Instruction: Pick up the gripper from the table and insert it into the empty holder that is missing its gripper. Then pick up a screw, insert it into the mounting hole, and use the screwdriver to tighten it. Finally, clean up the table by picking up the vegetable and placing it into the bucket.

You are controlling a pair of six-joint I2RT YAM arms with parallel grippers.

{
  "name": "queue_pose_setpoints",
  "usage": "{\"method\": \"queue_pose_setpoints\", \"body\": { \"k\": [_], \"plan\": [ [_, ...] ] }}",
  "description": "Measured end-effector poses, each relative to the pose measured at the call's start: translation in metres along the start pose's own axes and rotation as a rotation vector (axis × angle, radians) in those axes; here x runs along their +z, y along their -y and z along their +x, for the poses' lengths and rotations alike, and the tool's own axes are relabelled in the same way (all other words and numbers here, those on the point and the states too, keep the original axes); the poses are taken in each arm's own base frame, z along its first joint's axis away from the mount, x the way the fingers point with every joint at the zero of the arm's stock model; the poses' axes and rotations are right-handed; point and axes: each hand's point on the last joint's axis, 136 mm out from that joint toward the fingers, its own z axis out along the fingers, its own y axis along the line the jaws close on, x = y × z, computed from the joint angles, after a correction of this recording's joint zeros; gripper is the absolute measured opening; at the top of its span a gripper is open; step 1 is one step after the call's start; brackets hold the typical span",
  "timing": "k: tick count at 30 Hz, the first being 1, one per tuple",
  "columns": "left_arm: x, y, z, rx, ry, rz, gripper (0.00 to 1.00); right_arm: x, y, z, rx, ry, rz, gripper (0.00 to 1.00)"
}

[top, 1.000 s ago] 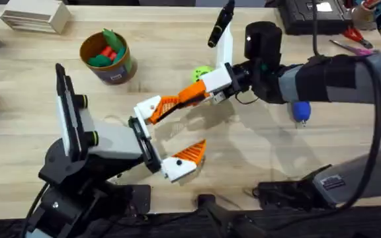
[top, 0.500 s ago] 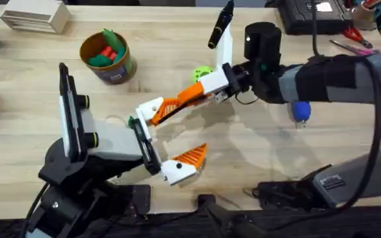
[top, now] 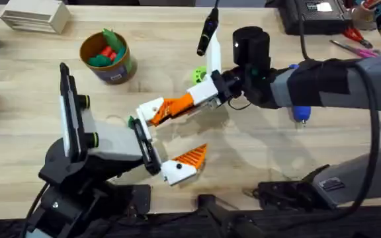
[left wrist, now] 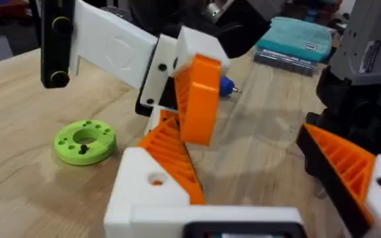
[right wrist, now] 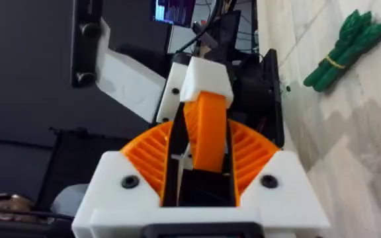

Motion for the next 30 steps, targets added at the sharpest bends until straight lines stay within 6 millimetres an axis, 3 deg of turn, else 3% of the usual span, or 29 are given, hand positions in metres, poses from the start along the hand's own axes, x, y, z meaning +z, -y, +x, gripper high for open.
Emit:
{"method": "queue_pose_setpoints", "body": {
  "k": [8,12,18,30],
  "plan": [
    [0.000,0.000,0.000,0.000,0.000,0.000,0.987,-0.008,0.004,-0.008,0.002,0.044,0.025,0.437],
    [0.000,0.000,0.000,0.000,0.000,0.000,0.987,-0.010,0.007,-0.010,0.005,0.060,0.036,0.359],
    [0.000,0.000,0.001,0.003,-0.002,0.001,0.987,-0.010,0.007,-0.010,0.025,0.061,0.036,0.026],
    [0.000,0.000,0.002,0.001,-0.007,0.002,0.987,-0.010,0.010,-0.011,0.074,0.071,0.045,0.019]
  ]
}}
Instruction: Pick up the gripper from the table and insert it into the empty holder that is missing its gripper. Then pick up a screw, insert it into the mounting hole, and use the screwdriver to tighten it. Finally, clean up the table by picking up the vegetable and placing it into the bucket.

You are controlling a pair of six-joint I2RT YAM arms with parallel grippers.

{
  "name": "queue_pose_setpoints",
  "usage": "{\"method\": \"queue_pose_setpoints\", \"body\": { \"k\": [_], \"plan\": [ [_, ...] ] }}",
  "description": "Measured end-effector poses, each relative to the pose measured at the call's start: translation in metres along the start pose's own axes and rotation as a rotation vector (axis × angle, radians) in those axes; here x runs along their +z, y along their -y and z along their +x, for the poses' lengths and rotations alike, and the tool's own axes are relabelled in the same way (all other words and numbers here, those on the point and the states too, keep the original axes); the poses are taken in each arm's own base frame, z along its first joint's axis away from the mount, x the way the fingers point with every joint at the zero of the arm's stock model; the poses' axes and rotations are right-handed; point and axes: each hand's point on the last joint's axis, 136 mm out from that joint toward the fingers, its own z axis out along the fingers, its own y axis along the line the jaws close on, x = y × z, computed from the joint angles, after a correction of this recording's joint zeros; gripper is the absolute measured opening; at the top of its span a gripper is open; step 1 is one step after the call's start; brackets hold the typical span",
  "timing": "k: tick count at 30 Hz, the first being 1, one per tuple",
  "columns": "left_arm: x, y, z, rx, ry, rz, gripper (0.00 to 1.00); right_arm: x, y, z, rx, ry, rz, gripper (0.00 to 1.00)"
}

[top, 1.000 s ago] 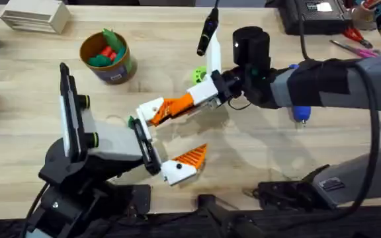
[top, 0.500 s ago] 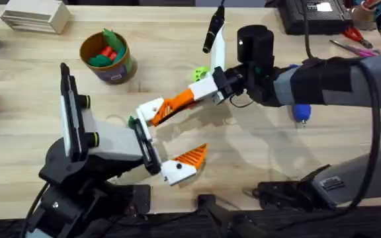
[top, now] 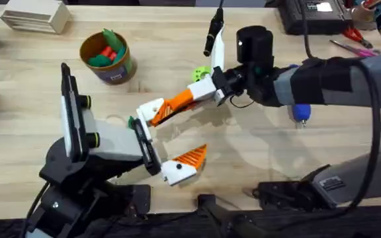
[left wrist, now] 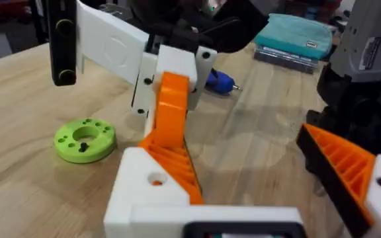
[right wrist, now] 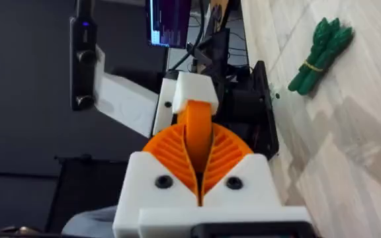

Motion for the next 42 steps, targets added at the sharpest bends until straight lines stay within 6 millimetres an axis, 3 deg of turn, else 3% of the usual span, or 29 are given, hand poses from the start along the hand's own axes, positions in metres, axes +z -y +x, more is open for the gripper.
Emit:
{"method": "queue_pose_setpoints", "body": {
  "k": [9,18,34,42],
  "plan": [
    [0.000,-0.006,0.000,-0.021,0.002,-0.031,0.987,0.004,0.006,-0.007,0.042,0.039,0.037,0.018],
    [-0.003,-0.027,-0.003,-0.031,0.018,-0.149,0.987,0.020,0.005,-0.025,0.001,0.126,0.089,0.016],
    [-0.003,-0.030,-0.003,-0.032,0.020,-0.166,0.987,0.021,0.007,-0.028,0.018,0.145,0.098,0.015],
    [-0.004,-0.031,-0.003,-0.028,0.021,-0.170,0.987,0.021,0.004,-0.030,-0.002,0.147,0.093,0.104]
  ]
}}
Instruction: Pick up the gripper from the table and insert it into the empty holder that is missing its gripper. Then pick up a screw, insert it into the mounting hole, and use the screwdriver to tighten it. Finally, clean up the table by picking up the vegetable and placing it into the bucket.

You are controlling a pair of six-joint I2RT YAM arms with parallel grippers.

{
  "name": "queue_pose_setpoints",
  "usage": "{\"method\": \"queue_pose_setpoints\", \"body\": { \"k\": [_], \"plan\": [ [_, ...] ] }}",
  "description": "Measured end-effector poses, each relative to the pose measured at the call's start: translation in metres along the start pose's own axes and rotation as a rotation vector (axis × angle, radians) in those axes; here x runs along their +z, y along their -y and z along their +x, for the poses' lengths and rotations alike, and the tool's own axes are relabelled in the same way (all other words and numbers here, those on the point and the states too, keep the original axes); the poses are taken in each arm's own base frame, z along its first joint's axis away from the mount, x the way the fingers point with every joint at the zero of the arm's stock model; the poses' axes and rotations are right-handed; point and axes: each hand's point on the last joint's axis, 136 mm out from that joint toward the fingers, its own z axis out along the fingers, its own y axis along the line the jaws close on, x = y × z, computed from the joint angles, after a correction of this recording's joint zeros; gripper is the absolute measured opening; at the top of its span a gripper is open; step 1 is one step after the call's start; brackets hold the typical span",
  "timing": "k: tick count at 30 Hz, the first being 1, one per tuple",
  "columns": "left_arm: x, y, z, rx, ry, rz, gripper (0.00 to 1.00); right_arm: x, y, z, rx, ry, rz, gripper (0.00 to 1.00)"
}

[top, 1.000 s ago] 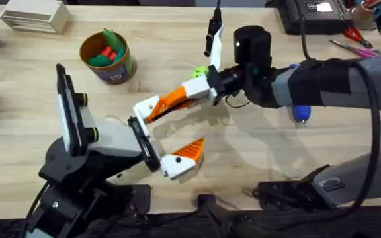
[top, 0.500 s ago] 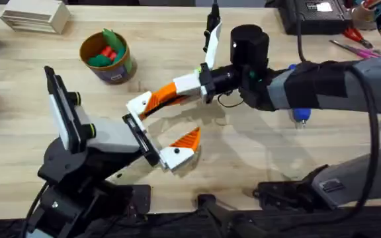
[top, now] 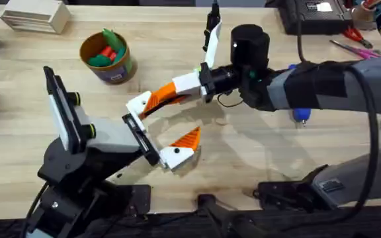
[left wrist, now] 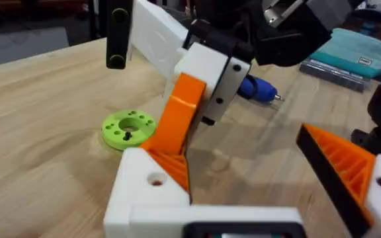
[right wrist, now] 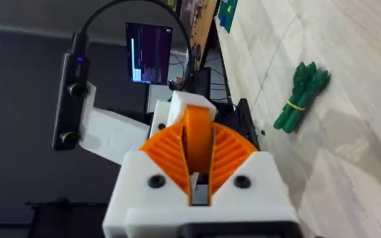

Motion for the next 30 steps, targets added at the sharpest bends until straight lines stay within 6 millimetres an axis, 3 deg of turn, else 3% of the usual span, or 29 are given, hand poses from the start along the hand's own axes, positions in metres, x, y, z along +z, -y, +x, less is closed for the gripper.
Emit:
{"method": "queue_pose_setpoints", "body": {
  "k": [7,19,26,28,30],
  "plan": [
    [0.000,0.006,0.000,0.011,-0.001,0.034,0.987,0.003,-0.002,-0.002,-0.031,0.013,0.000,0.270],
    [0.000,0.010,-0.001,0.030,0.002,0.054,0.987,0.000,-0.003,-0.001,-0.029,0.002,-0.009,0.351],
    [0.000,0.014,-0.001,0.038,0.002,0.076,0.987,-0.003,-0.002,-0.003,-0.024,0.007,-0.008,0.509],
    [-0.001,0.020,0.002,0.033,-0.010,0.109,0.987,-0.005,-0.003,-0.004,-0.030,0.011,-0.010,0.643],
    [-0.001,0.025,0.002,0.034,-0.013,0.134,0.987,-0.008,-0.002,-0.006,-0.027,0.015,-0.010,0.706]
  ]
}}
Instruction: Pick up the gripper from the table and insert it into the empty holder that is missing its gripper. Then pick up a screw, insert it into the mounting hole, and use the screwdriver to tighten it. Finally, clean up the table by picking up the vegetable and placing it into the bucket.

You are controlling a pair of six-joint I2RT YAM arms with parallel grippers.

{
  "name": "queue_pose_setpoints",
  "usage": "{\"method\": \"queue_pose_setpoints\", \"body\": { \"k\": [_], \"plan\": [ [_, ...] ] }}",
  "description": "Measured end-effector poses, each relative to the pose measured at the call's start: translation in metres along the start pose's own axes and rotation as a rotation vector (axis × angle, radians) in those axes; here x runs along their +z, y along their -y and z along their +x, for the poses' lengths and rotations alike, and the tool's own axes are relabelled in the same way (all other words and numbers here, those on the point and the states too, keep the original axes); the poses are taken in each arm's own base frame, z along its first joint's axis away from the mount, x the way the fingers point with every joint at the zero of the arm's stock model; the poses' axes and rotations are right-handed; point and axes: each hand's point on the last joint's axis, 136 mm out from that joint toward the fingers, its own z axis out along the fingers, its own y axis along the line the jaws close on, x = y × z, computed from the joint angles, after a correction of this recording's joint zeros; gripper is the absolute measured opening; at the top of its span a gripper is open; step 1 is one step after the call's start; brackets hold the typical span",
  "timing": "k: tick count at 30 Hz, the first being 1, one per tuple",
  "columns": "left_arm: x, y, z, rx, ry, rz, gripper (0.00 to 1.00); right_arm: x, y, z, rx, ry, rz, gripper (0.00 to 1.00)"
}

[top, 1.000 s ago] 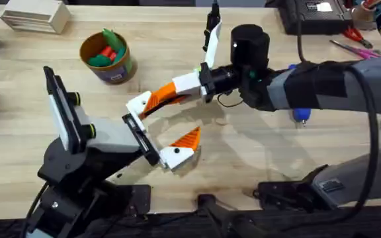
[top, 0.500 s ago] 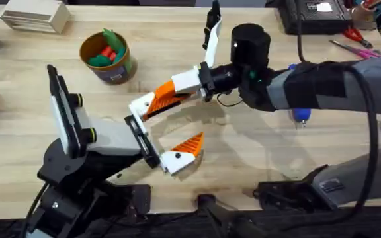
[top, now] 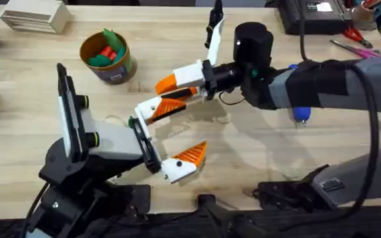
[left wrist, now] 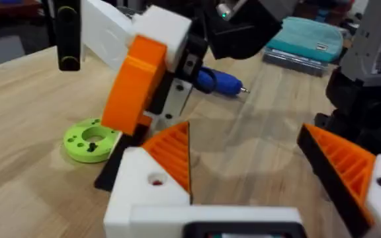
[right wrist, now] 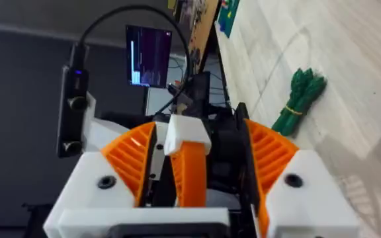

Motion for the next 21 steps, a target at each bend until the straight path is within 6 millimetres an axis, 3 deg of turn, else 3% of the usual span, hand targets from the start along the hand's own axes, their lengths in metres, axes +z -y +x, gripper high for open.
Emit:
{"method": "queue_pose_setpoints", "body": {
  "k": [11,17,21],
  "plan": [
    [0.000,0.004,0.000,0.000,-0.003,0.022,0.987,-0.011,0.003,-0.009,0.002,0.034,0.008,0.850],
    [0.000,0.005,0.001,0.000,-0.003,0.029,0.987,-0.027,0.017,-0.036,-0.053,0.176,0.084,0.858],
    [0.000,0.005,0.001,0.000,-0.004,0.030,0.987,-0.048,0.030,-0.059,-0.125,0.279,0.163,0.862]
  ]
}}
